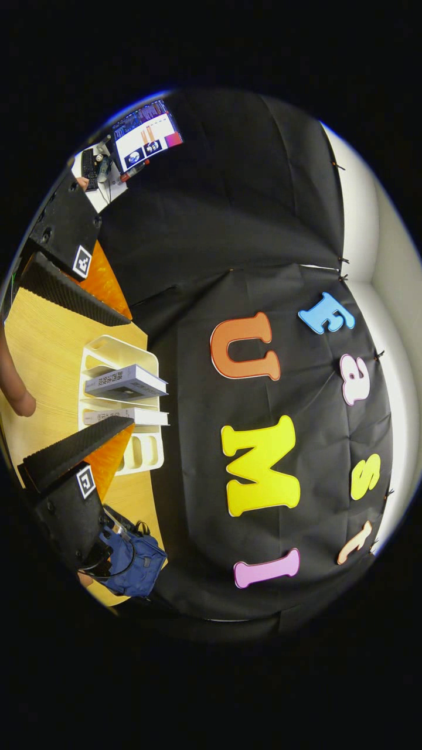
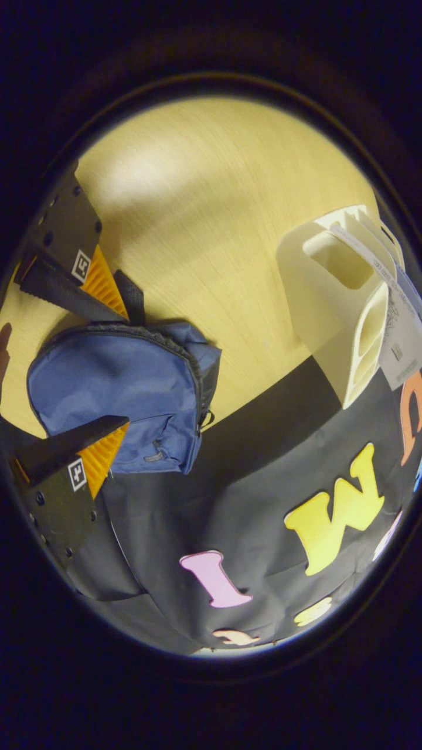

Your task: Open the schoolbag, grab two books from the bookshelf and put them into the schoolbag.

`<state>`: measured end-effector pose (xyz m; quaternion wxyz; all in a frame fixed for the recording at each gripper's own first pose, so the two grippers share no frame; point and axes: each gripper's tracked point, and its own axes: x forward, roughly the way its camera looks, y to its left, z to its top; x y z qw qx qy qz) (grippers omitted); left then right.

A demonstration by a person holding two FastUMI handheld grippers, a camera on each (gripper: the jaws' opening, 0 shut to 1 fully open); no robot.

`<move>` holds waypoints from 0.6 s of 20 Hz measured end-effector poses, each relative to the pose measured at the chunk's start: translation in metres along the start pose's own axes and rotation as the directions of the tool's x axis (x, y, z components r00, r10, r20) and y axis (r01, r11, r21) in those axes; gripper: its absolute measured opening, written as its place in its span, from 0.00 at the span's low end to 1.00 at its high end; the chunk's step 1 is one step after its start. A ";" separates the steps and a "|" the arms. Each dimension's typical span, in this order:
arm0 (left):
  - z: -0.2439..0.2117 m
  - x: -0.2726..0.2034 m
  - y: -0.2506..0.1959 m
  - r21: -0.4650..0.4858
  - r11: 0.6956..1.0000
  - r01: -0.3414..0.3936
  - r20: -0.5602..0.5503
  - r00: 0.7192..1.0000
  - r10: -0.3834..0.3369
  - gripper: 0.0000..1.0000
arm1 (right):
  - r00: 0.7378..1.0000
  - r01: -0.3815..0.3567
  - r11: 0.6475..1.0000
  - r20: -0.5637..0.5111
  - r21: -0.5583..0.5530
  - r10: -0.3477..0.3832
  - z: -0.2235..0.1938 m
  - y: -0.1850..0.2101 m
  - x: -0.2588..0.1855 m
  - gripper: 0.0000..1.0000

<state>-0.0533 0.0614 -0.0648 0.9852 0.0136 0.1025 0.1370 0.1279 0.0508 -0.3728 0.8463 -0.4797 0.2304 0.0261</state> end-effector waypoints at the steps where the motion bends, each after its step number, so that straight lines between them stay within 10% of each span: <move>1: 0.001 0.000 0.000 0.002 1.000 0.000 0.002 1.000 0.000 0.99 | 1.000 -0.016 1.000 -0.019 0.004 0.017 -0.002 0.004 0.003 0.96; 5: 0.005 0.002 -0.001 0.005 1.000 0.005 0.010 1.000 -0.005 0.99 | 0.998 -0.051 0.998 -0.046 0.045 0.053 -0.001 0.011 0.004 0.63; 8: 0.006 0.003 -0.003 0.002 1.000 0.013 0.009 1.000 -0.013 0.99 | 0.987 -0.131 0.990 -0.086 0.044 0.135 -0.007 0.028 0.005 0.13; 12: 0.009 0.005 -0.002 0.007 1.000 0.015 0.016 1.000 -0.015 0.99 | 0.967 -0.216 0.969 -0.113 0.123 0.229 -0.007 0.034 0.004 0.02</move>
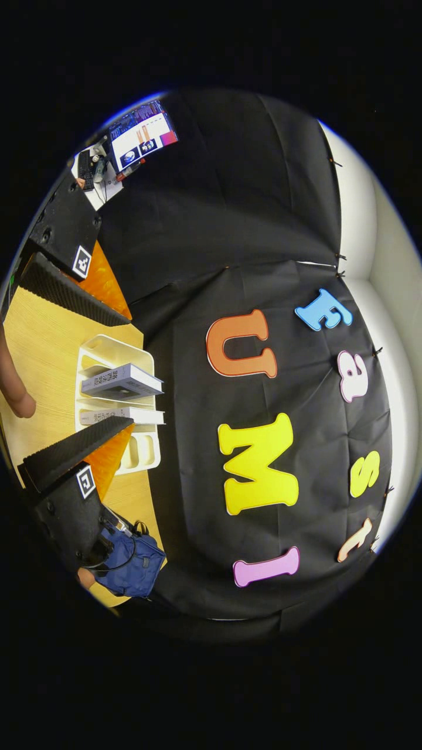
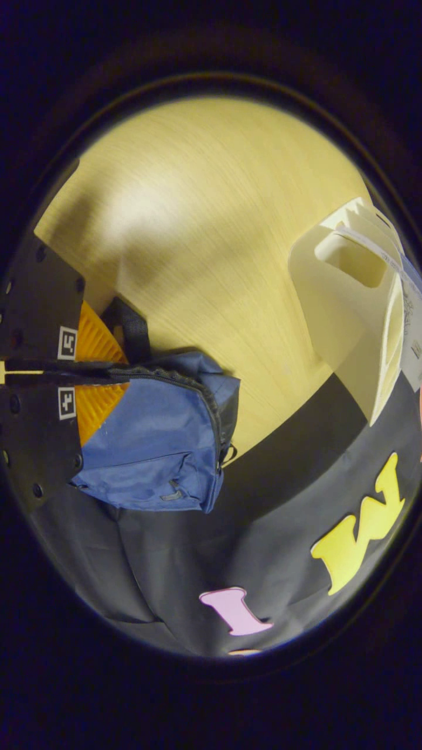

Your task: Open the schoolbag, grab two books from the bookshelf and put them into the schoolbag.

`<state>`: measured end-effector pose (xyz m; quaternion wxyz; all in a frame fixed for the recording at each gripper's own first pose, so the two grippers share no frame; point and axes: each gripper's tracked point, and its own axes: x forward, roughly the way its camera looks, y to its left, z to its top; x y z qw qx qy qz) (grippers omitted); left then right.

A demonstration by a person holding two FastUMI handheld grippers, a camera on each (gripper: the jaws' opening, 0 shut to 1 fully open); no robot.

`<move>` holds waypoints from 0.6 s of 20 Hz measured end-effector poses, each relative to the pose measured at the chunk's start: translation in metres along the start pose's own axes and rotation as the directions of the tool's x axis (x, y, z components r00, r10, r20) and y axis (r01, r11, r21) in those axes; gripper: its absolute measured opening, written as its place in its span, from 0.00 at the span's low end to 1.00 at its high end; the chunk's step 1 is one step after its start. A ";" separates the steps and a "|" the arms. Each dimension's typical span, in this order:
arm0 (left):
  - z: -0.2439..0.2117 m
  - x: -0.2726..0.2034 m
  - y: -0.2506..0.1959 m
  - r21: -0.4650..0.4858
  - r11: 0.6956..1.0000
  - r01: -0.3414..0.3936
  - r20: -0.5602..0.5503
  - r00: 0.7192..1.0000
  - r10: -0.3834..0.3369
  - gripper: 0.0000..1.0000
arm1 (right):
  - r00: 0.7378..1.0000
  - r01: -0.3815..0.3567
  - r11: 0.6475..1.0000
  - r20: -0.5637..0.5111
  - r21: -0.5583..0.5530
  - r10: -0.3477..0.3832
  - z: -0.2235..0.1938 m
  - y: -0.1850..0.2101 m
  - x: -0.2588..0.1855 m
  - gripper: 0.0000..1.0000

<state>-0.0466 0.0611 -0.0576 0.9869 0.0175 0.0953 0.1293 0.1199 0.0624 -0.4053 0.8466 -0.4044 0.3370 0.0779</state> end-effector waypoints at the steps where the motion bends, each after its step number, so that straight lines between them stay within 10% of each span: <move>1: -0.001 0.002 0.000 -0.005 1.000 0.003 0.000 1.000 -0.003 0.99 | 0.999 -0.034 0.999 -0.009 0.019 0.034 0.001 0.000 -0.002 0.01; 12: -0.001 0.073 -0.035 -0.030 0.985 0.169 -0.056 0.984 -0.170 0.99 | 0.964 -0.260 0.928 0.010 0.265 0.267 0.028 -0.056 -0.040 0.01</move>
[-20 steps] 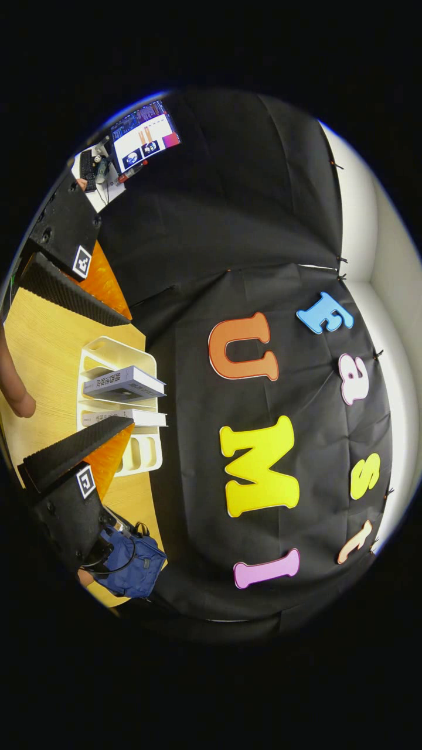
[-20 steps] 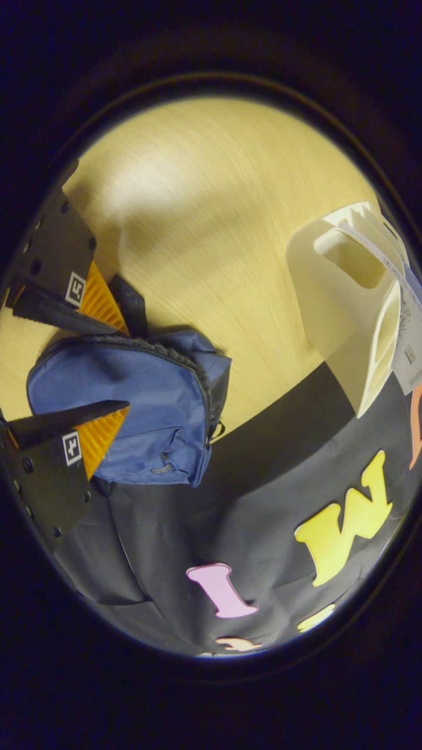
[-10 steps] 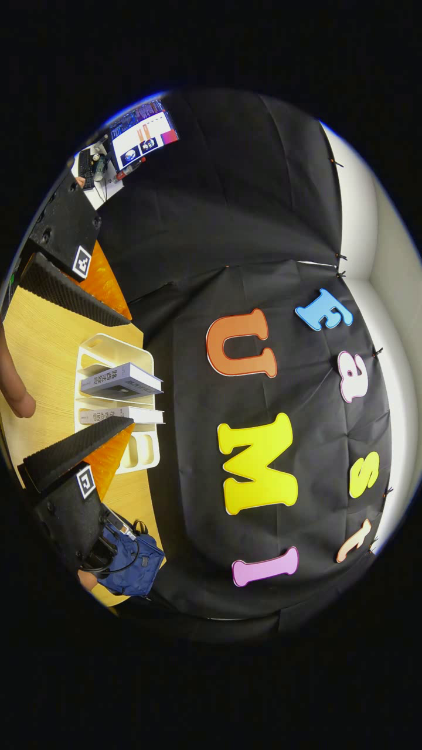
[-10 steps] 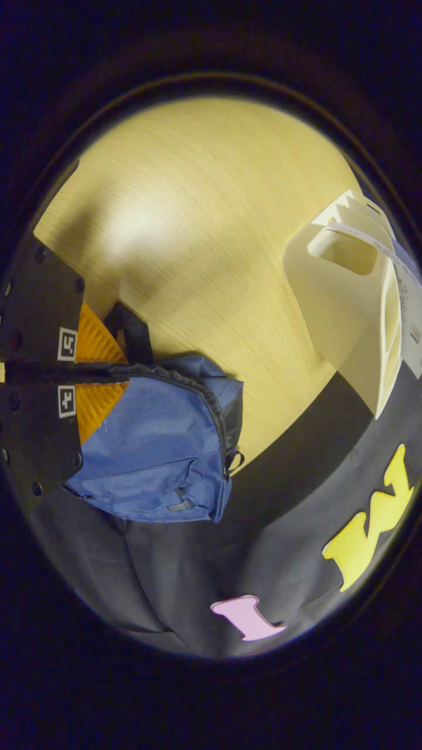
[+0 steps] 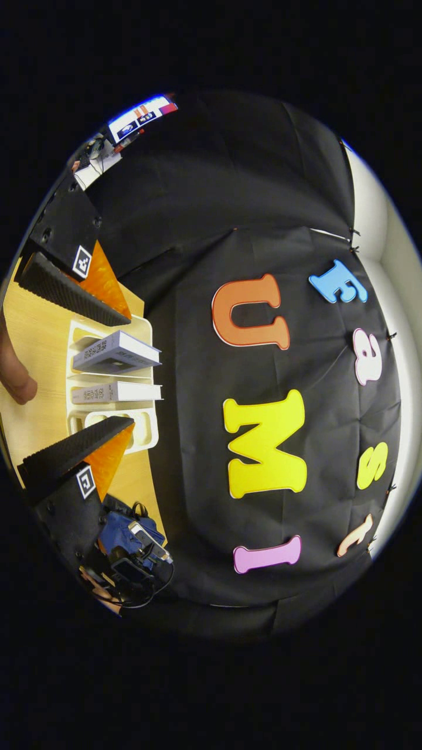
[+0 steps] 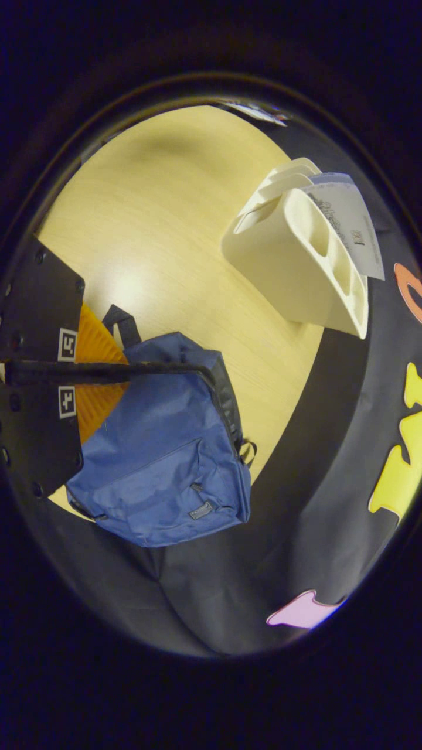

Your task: Open the schoolbag, grab two books from the bookshelf and put them into the schoolbag.

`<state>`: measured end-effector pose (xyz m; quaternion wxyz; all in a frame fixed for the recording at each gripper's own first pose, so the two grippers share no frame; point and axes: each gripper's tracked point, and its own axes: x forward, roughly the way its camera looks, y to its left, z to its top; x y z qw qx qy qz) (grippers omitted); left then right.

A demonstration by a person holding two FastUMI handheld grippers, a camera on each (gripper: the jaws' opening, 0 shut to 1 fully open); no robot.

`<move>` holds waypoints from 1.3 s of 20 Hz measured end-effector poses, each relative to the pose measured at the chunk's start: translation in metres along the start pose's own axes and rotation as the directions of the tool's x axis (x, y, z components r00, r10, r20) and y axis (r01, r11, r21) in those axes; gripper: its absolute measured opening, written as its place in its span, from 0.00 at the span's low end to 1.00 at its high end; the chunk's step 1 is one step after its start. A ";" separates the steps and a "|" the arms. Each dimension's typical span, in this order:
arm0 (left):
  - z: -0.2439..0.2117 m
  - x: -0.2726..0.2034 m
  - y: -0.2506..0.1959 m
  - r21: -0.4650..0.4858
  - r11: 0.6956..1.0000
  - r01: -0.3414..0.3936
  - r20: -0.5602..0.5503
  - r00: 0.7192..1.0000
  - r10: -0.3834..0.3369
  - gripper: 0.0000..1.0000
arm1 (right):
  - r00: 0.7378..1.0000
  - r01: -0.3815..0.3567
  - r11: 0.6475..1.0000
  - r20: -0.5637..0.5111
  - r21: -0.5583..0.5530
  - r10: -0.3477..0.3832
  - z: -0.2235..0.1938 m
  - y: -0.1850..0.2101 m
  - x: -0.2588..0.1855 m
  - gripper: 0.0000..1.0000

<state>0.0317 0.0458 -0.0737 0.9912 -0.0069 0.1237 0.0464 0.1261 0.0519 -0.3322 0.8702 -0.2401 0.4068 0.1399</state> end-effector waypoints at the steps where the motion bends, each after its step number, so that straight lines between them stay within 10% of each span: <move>1: 0.002 0.011 -0.004 -0.015 1.000 0.019 -0.007 1.000 -0.019 0.99 | 1.000 0.000 1.000 0.013 -0.012 0.000 0.004 -0.004 -0.006 0.01; 16: -0.029 0.146 -0.048 -0.180 0.963 0.199 -0.248 0.938 -0.240 0.99 | 0.994 0.007 0.999 0.108 0.038 -0.011 0.090 -0.121 -0.087 0.00; 26: -0.068 0.198 -0.042 -0.182 0.978 0.104 -0.452 0.874 -0.177 0.98 | 0.986 0.005 0.999 0.168 0.051 -0.013 0.132 -0.181 -0.101 0.00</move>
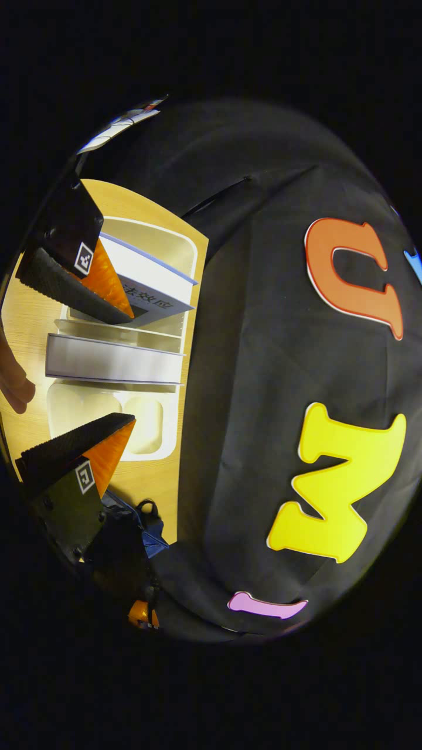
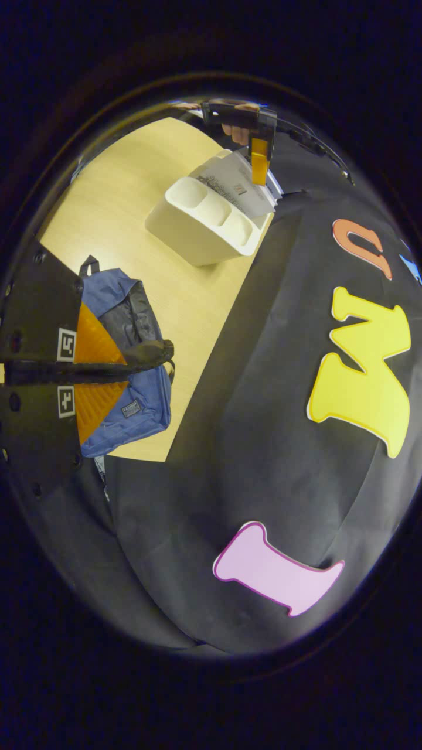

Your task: Open the schoolbag, grab two books from the bookshelf and put them into the schoolbag.

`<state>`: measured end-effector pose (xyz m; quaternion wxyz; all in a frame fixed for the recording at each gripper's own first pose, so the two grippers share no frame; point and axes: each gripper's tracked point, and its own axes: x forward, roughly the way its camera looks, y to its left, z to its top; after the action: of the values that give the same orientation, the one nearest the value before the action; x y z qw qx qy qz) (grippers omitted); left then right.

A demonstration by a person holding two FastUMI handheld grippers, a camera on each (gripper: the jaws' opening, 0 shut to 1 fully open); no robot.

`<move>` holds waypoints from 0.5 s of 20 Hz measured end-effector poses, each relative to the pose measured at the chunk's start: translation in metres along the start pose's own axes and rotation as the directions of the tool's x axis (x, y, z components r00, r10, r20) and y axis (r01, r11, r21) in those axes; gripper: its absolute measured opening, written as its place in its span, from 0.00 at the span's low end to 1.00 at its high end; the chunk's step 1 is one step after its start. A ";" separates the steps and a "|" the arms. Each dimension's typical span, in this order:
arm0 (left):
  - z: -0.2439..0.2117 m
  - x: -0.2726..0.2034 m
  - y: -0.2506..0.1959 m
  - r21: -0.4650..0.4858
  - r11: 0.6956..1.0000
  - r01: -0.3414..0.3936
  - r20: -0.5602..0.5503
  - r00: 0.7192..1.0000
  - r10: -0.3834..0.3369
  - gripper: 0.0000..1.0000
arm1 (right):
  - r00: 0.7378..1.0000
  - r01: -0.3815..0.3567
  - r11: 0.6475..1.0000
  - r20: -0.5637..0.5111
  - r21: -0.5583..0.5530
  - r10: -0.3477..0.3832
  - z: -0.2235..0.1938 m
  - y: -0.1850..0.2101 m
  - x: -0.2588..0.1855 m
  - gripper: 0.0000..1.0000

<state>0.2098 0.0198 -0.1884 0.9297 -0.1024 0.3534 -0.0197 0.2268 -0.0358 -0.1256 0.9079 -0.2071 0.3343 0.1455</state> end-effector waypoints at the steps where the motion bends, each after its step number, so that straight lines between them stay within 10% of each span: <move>1: -0.004 0.006 -0.002 0.021 1.000 0.003 -0.033 0.999 -0.002 0.98 | 1.000 -0.008 1.000 0.000 0.004 0.008 0.000 -0.002 0.001 0.00; 10: -0.038 0.043 -0.003 0.169 0.986 0.003 -0.351 0.935 0.057 0.84 | 0.998 -0.064 0.998 0.020 0.010 0.064 -0.003 -0.016 0.010 0.00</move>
<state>0.2172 0.0059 -0.2437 0.8563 -0.0140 0.5135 -0.0546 0.2391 -0.0501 -0.1300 0.9071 -0.1900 0.3326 0.1745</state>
